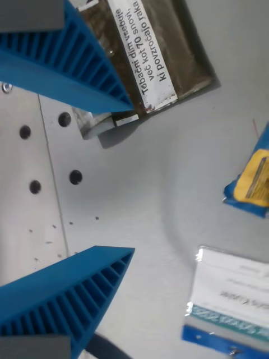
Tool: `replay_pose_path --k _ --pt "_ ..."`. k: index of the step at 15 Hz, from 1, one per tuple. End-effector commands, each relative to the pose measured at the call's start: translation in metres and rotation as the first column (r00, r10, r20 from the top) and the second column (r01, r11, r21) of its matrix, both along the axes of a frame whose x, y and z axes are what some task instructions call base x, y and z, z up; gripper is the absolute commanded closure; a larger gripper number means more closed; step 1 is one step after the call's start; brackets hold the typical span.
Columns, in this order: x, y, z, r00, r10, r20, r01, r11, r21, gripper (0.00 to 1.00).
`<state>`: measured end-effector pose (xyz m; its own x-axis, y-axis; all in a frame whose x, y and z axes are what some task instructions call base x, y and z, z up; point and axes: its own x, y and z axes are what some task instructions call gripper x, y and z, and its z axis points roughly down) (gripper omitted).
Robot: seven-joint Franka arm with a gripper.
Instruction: Move above the blue bag
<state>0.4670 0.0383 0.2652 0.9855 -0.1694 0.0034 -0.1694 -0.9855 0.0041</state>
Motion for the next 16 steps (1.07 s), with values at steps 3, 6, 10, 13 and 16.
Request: replay_pose_path --k 3,6,10,13,16 --pt "0.015 0.004 -0.009 0.946 0.323 -0.008 -0.323 0.946 -0.017 0.00" --pt "0.023 0.006 -0.017 0.909 0.416 -0.012 -0.416 0.909 -0.019 0.00" --pt "0.034 0.008 -0.031 0.846 0.533 -0.014 -0.533 0.846 -0.020 0.00" --pt "0.043 0.009 -0.041 0.789 0.615 -0.011 -0.615 0.788 -0.021 0.00" --pt "0.051 0.010 -0.051 0.723 0.690 -0.010 -0.690 0.723 -0.022 0.00"
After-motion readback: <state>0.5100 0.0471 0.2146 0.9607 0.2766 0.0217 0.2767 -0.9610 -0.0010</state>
